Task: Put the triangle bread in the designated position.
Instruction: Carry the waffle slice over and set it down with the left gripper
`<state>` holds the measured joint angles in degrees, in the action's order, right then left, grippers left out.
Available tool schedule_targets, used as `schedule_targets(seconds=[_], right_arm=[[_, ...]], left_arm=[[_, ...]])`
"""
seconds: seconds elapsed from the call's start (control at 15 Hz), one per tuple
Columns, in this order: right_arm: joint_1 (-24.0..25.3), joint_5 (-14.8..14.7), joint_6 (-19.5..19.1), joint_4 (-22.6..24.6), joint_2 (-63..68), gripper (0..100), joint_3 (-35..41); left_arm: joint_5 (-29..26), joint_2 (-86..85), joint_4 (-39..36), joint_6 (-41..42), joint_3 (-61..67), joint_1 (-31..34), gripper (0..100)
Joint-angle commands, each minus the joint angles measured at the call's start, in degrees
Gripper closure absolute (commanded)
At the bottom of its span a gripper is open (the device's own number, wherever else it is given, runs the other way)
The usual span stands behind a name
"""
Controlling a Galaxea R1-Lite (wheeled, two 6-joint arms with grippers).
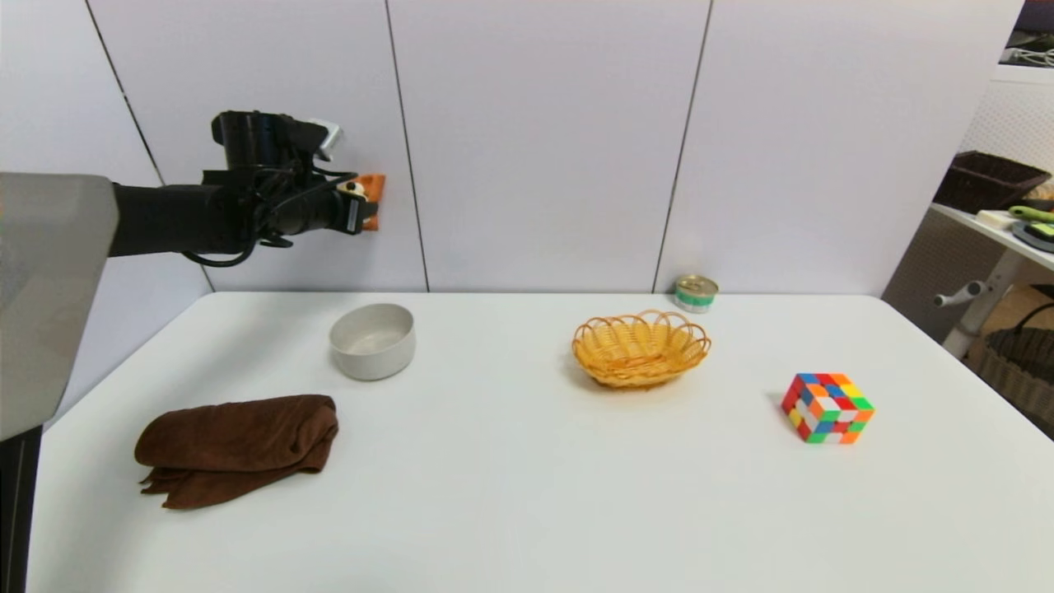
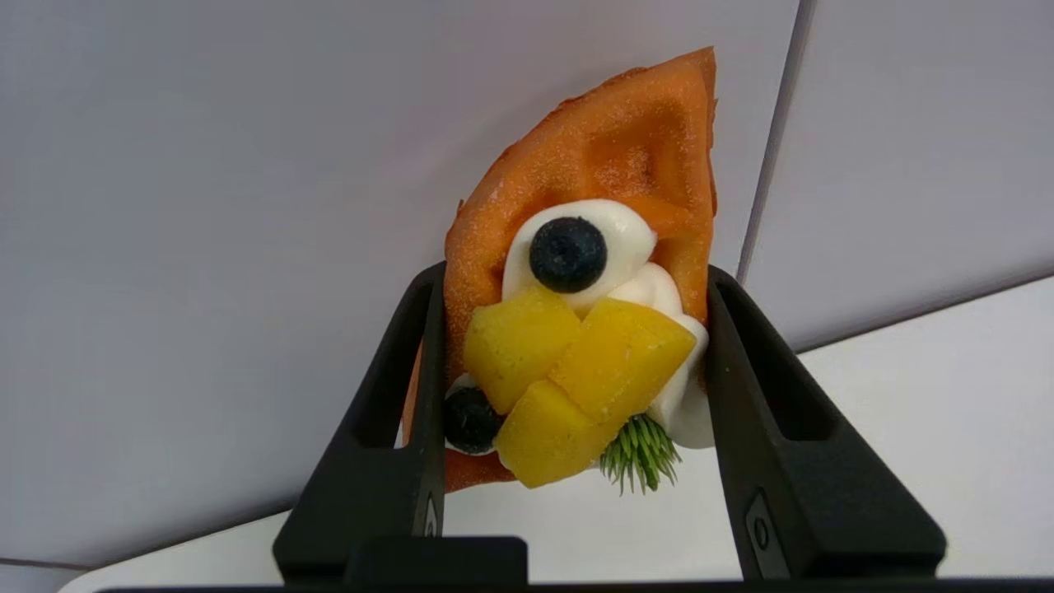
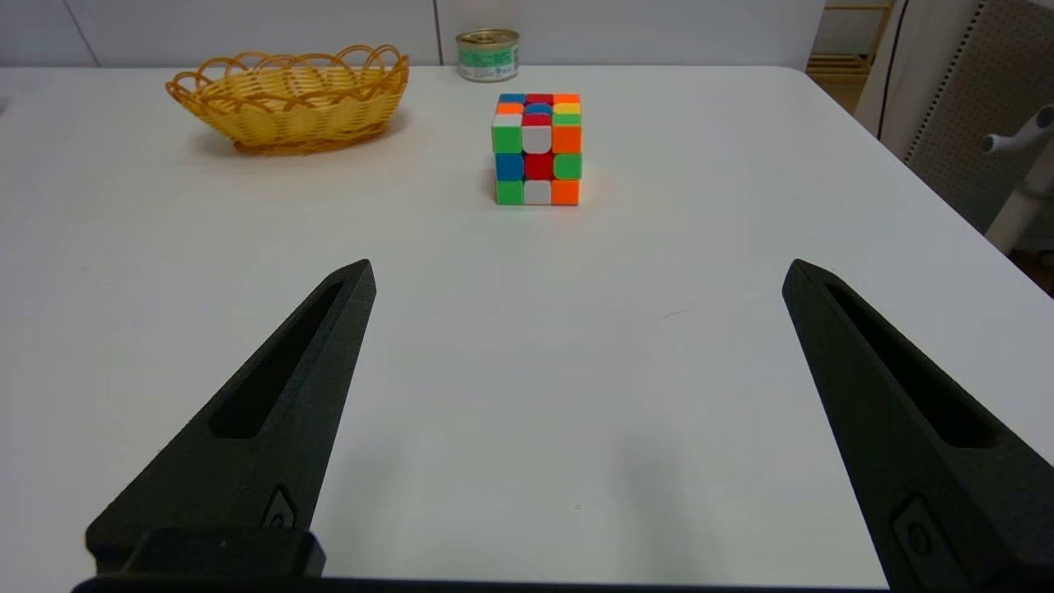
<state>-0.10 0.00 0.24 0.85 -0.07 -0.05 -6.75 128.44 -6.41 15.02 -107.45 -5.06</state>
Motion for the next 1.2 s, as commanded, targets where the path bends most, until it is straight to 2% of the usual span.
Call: schedule_targets(seconds=[0.07,0.8,0.87,1.2], right_arm=[[0.01,0.0,0.02,0.03,0.07,0,0.05],[0.01,0.0,0.02,0.03,0.07,0,-0.04],[0.01,0.0,0.02,0.03,0.07,0,0.05],[0.01,0.0,0.02,0.03,0.07,0,-0.04]], left_arm=[[-0.1,3.13,0.26,0.1,-0.13,-0.48,100],[-0.19,5.59,4.3,0.1,0.31,-1.36,100],[-0.19,5.68,4.57,0.01,0.4,-1.71,0],[-0.89,6.65,4.92,0.01,0.4,-2.41,0]])
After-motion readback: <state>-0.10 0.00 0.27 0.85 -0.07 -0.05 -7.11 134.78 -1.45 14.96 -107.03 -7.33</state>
